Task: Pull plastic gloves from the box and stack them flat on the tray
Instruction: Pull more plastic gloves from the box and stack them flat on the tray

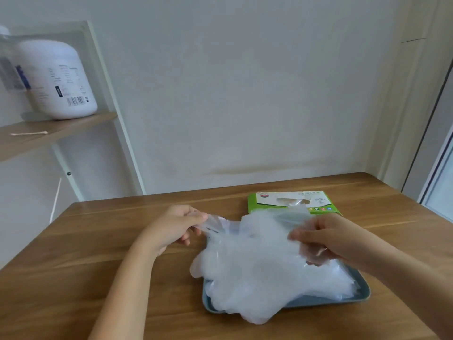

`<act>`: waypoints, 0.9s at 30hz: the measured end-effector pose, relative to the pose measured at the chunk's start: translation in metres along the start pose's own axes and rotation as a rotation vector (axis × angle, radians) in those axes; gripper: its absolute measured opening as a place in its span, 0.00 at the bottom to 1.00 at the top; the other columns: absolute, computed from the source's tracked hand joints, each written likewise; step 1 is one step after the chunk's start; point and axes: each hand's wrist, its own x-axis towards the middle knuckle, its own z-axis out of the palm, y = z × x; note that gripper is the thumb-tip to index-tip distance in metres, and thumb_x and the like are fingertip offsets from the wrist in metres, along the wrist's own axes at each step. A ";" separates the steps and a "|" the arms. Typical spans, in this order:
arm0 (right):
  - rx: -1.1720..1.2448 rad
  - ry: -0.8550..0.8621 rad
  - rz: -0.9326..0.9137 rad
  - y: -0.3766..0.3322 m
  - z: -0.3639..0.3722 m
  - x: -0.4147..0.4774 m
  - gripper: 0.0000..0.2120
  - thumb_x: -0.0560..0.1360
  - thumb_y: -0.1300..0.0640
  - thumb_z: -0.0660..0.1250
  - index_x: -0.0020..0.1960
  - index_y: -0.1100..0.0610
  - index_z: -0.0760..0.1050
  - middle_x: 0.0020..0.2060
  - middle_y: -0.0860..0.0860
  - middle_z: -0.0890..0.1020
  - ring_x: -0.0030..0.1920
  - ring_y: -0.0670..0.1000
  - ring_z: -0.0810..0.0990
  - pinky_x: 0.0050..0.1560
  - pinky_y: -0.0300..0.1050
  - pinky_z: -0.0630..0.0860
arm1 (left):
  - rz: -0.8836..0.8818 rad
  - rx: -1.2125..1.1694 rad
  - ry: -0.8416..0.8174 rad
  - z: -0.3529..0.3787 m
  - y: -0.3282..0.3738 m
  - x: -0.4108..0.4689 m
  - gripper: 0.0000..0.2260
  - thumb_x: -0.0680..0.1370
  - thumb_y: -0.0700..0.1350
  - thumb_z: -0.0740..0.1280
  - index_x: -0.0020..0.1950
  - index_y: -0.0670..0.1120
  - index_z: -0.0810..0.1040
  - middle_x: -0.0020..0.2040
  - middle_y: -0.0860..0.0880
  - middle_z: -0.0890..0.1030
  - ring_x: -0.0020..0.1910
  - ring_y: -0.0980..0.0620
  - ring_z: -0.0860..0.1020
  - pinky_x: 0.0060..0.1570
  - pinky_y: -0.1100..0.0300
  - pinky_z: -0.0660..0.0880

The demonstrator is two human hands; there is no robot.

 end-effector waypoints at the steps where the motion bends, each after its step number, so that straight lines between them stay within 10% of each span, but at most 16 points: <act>1: -0.074 0.020 0.009 0.007 -0.005 -0.001 0.07 0.75 0.63 0.69 0.46 0.68 0.78 0.27 0.58 0.79 0.23 0.49 0.76 0.30 0.42 0.77 | -0.025 0.060 0.022 0.001 -0.004 0.004 0.06 0.78 0.46 0.68 0.48 0.43 0.80 0.33 0.49 0.80 0.26 0.55 0.69 0.31 0.61 0.72; 5: -0.352 0.109 0.010 0.032 -0.013 0.001 0.07 0.76 0.60 0.68 0.44 0.64 0.79 0.28 0.57 0.82 0.22 0.48 0.75 0.24 0.37 0.71 | -0.061 0.280 0.207 0.005 -0.019 0.017 0.03 0.78 0.47 0.67 0.48 0.49 0.77 0.39 0.50 0.81 0.34 0.52 0.77 0.41 0.54 0.78; 9: -0.477 0.171 -0.024 0.049 -0.011 0.006 0.06 0.76 0.57 0.68 0.43 0.59 0.78 0.25 0.52 0.81 0.20 0.46 0.74 0.24 0.36 0.69 | 0.297 0.233 0.364 0.028 -0.005 0.010 0.04 0.76 0.47 0.69 0.43 0.54 0.75 0.40 0.54 0.79 0.40 0.56 0.78 0.45 0.57 0.79; 16: -0.536 0.162 -0.047 0.047 -0.007 0.007 0.04 0.77 0.56 0.67 0.44 0.55 0.78 0.24 0.49 0.80 0.20 0.42 0.74 0.24 0.31 0.68 | 0.671 0.345 -0.235 0.116 0.013 -0.028 0.03 0.78 0.45 0.68 0.50 0.49 0.82 0.46 0.57 0.82 0.48 0.62 0.78 0.50 0.71 0.72; 27: -0.544 0.135 -0.054 0.055 -0.015 0.010 0.03 0.76 0.58 0.67 0.45 0.55 0.79 0.21 0.47 0.74 0.19 0.42 0.72 0.23 0.34 0.70 | 0.580 0.971 -0.253 0.134 -0.002 -0.005 0.26 0.83 0.58 0.52 0.78 0.49 0.57 0.79 0.50 0.55 0.78 0.56 0.46 0.74 0.52 0.31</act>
